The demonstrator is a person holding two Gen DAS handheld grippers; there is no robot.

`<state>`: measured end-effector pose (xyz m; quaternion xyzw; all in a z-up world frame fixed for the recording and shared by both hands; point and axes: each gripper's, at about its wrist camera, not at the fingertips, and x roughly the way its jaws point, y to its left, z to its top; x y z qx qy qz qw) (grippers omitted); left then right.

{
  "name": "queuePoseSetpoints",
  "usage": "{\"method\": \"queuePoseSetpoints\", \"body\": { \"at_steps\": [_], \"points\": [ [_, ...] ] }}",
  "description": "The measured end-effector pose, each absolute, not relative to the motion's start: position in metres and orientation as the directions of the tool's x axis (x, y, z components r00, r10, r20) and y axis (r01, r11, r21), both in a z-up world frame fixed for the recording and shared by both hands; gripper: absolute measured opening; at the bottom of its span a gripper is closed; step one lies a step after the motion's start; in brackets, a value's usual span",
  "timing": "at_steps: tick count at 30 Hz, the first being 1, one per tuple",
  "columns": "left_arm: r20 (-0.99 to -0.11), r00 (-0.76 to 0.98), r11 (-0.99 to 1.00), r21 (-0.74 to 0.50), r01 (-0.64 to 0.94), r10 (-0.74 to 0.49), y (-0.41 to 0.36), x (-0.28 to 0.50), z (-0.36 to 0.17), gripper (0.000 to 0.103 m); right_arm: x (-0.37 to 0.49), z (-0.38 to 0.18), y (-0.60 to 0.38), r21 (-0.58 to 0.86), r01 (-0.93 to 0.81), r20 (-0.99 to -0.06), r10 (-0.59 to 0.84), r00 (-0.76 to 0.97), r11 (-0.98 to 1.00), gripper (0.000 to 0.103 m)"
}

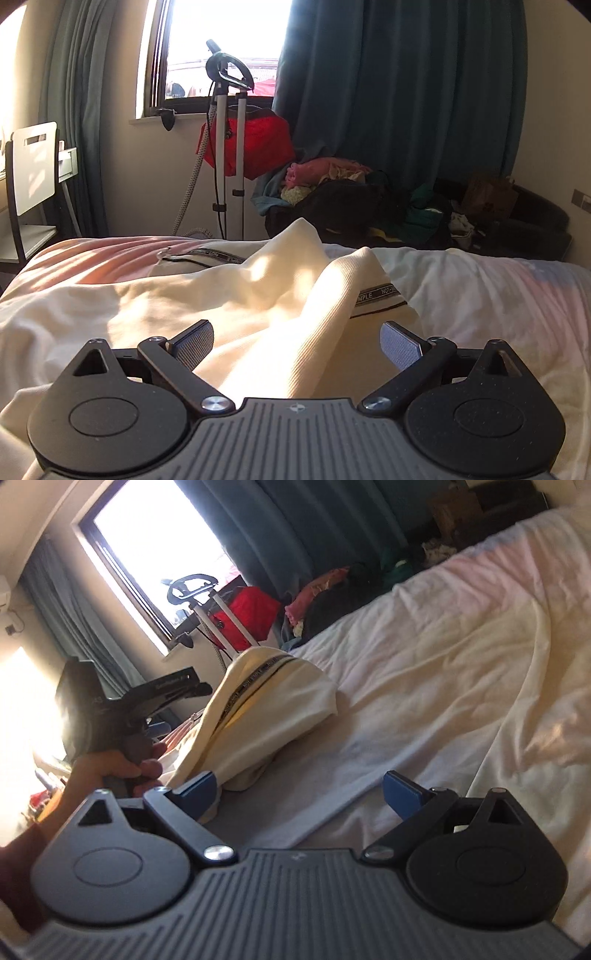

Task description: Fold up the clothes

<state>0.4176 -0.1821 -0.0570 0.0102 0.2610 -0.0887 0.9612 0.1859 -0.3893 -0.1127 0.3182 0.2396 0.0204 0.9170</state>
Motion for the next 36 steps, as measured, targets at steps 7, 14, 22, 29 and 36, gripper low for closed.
{"method": "queuePoseSetpoints", "body": {
  "at_steps": [7, 14, 22, 29, 36],
  "points": [
    [-0.539, 0.830, 0.980, 0.040, 0.194, -0.143, -0.213, 0.477, -0.072, 0.066, 0.218, -0.140, -0.391, 0.582, 0.148, -0.448, 0.163, 0.879, 0.800, 0.098],
    [-0.524, 0.819, 0.947, 0.070, 0.314, -0.233, -0.220, 0.451, -0.050, 0.007, 0.222, -0.151, -0.391, 0.608, 0.182, -0.452, 0.148, 0.880, 0.772, 0.098],
    [-0.471, 0.819, 0.883, 0.157, 0.442, -0.327, -0.198, 0.310, -0.026, 0.006, 0.202, -0.140, -0.399, 0.655, 0.181, -0.403, 0.137, 0.905, 0.733, 0.098],
    [-0.466, 0.806, 0.892, 0.070, 0.446, -0.366, -0.139, 0.169, -0.039, 0.006, 0.169, -0.115, -0.402, 0.656, 0.143, -0.350, 0.131, 0.928, 0.741, 0.098],
    [-0.452, 0.824, 0.923, 0.006, 0.385, -0.341, -0.090, 0.104, -0.069, 0.007, 0.138, -0.092, -0.373, 0.586, 0.022, -0.338, 0.219, 0.915, 0.810, 0.098]
  ]
}}
